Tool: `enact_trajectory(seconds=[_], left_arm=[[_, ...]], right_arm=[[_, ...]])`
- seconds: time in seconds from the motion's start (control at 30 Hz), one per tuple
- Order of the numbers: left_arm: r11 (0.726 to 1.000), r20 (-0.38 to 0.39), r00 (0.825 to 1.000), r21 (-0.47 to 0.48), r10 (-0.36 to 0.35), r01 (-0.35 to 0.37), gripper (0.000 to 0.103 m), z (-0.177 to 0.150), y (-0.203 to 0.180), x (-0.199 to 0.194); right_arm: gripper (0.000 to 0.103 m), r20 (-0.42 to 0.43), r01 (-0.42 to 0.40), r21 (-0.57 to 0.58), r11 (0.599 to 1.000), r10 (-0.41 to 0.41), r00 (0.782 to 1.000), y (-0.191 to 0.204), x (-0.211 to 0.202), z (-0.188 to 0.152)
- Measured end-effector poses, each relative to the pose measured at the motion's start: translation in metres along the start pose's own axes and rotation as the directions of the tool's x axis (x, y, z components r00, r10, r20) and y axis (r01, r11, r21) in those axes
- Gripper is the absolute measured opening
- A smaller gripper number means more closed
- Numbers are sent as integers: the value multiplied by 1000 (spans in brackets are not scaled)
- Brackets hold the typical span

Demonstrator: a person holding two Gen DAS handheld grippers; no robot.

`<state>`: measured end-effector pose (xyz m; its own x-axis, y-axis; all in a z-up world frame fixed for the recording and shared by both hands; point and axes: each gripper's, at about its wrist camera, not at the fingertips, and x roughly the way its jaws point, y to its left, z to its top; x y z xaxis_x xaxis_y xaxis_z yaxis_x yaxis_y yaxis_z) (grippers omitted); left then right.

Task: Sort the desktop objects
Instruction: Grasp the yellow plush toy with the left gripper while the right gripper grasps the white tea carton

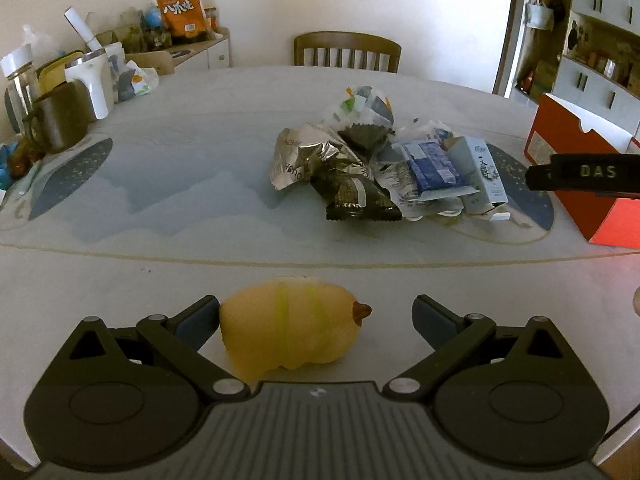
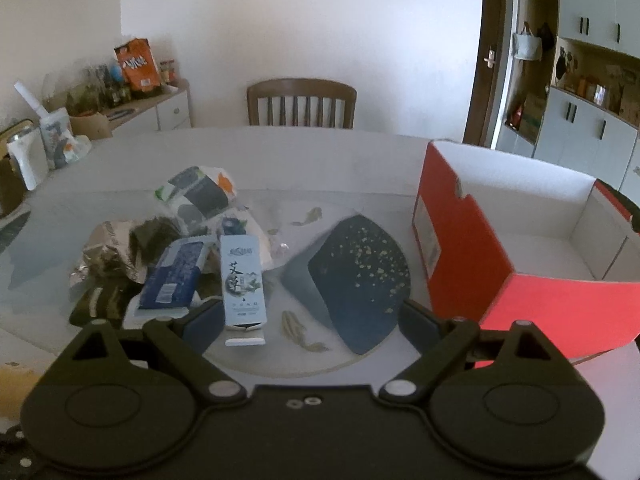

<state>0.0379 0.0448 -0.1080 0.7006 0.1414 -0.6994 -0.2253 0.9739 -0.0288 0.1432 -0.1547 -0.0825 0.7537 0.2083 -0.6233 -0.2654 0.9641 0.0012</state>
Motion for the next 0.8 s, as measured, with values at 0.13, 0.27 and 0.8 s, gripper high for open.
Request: enact_trajectory(seconds=[0.13,0.27,0.8], left_arm=[[1000,-9,1000,-2,-8,8,102,5,1,8],[1000,-4,1000,7,-12,12,99,11,2,14],[999,0,999,28,-39,39,77,32,12,38]], right_arm=[[92,-24,4,0,1000,-4,1000,5,16,3],[92,-40,-4,-5,1000,3,999,12,30,7],[74,-87,-52,-28,998,49,995,33,59,18]])
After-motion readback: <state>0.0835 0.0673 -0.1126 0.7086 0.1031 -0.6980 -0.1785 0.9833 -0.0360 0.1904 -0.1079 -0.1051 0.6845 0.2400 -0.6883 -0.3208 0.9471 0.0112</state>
